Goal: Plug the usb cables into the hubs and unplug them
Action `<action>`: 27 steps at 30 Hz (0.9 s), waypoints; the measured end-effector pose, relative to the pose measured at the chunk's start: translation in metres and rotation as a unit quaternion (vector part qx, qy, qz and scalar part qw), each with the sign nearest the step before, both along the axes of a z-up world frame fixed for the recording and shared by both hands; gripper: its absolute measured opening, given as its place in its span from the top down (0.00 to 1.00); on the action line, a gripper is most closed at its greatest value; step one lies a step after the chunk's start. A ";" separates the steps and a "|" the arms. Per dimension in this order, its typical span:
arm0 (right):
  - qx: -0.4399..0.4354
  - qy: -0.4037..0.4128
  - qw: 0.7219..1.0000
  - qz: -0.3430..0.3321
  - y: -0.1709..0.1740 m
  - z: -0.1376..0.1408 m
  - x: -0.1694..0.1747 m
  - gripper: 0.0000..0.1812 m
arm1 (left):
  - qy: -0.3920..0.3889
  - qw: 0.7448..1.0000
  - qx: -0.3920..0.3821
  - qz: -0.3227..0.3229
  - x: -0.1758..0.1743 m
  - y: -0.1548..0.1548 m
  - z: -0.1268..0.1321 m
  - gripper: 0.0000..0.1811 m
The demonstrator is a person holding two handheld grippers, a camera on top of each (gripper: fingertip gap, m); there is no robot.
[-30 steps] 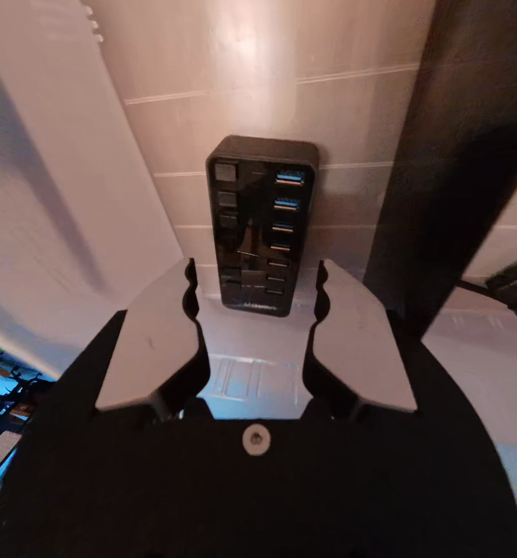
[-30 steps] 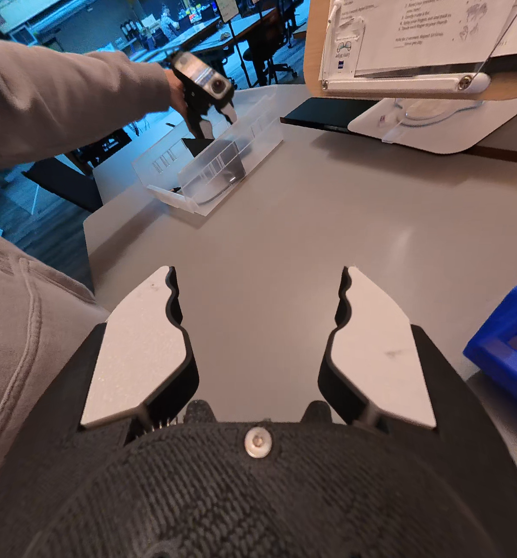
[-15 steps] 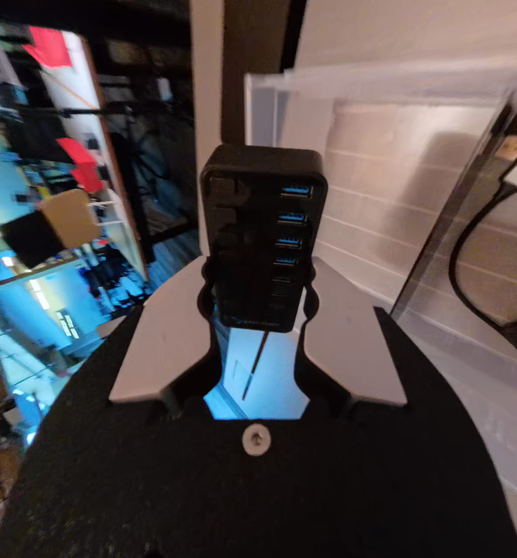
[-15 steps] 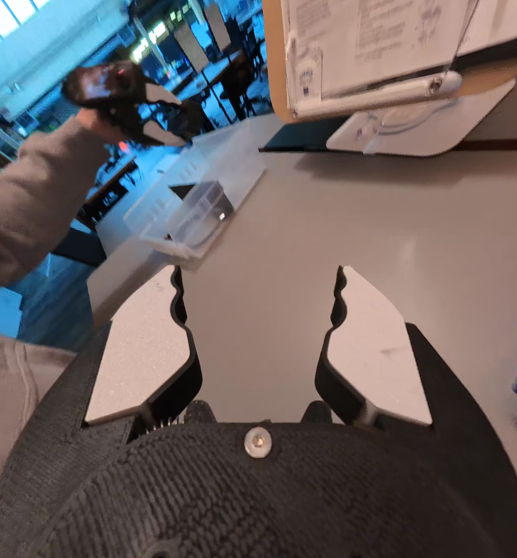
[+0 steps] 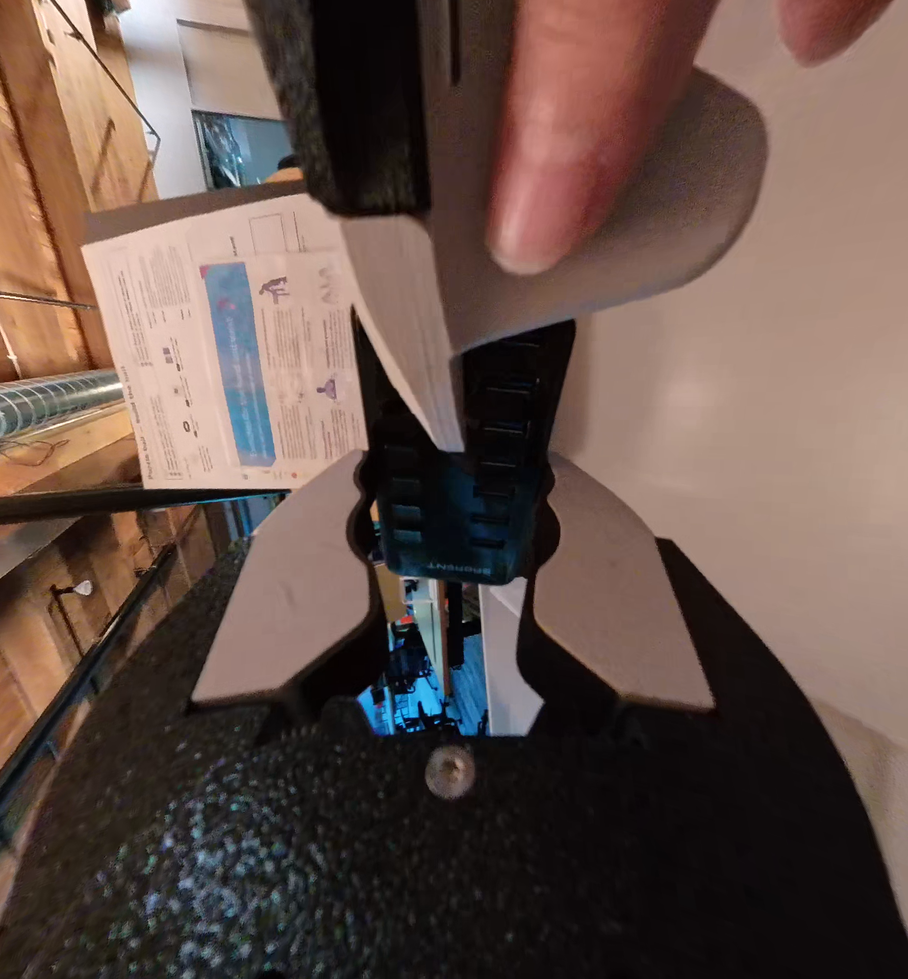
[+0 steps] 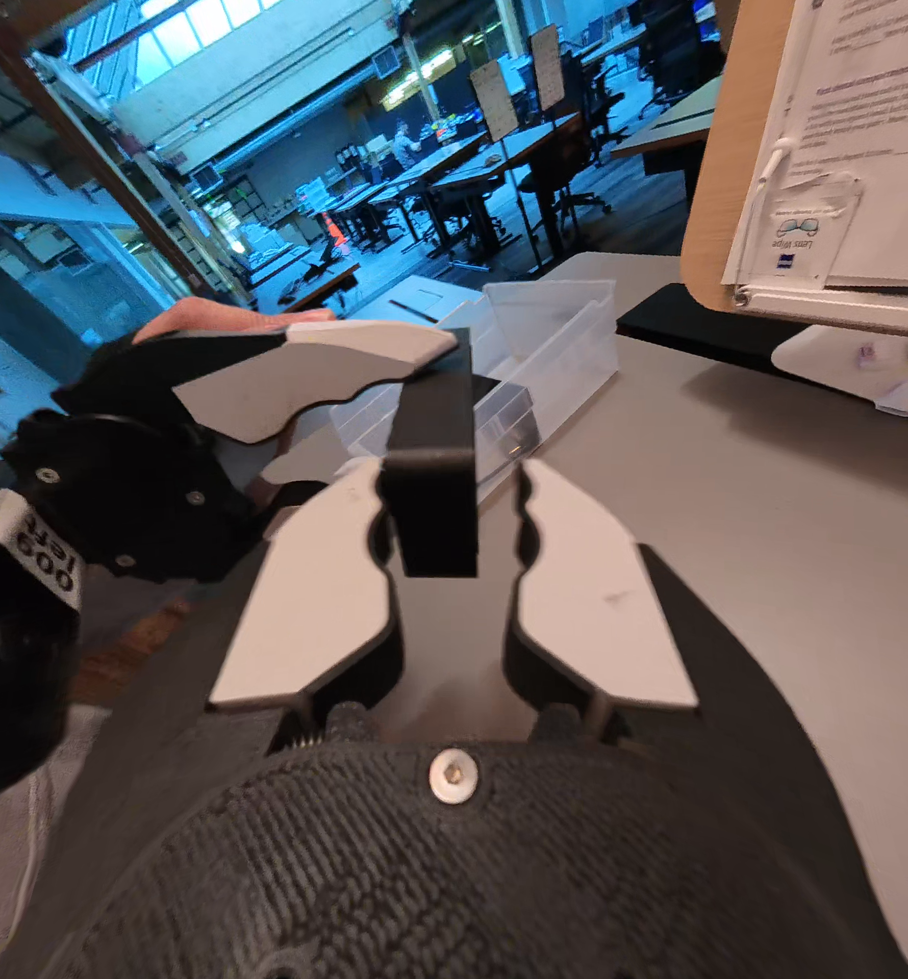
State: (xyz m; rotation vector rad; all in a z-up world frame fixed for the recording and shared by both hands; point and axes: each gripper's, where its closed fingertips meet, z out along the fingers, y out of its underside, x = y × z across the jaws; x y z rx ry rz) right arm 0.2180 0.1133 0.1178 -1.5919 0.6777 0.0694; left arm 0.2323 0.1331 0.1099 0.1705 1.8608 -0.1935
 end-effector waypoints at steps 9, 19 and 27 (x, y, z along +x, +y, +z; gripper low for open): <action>0.013 -0.011 1.000 0.007 -0.018 -0.005 -0.012 0.85 | -0.011 0.994 -0.105 0.008 -0.006 -0.012 -0.002 0.64; -0.009 -0.173 0.982 -0.071 -0.075 0.025 -0.009 0.85 | 0.485 0.314 -0.816 -0.018 -0.039 -0.050 0.012 0.56; -0.131 -0.246 0.960 -0.038 -0.057 -0.004 -0.034 0.85 | 0.546 0.133 -0.827 -0.029 -0.034 -0.065 0.010 0.55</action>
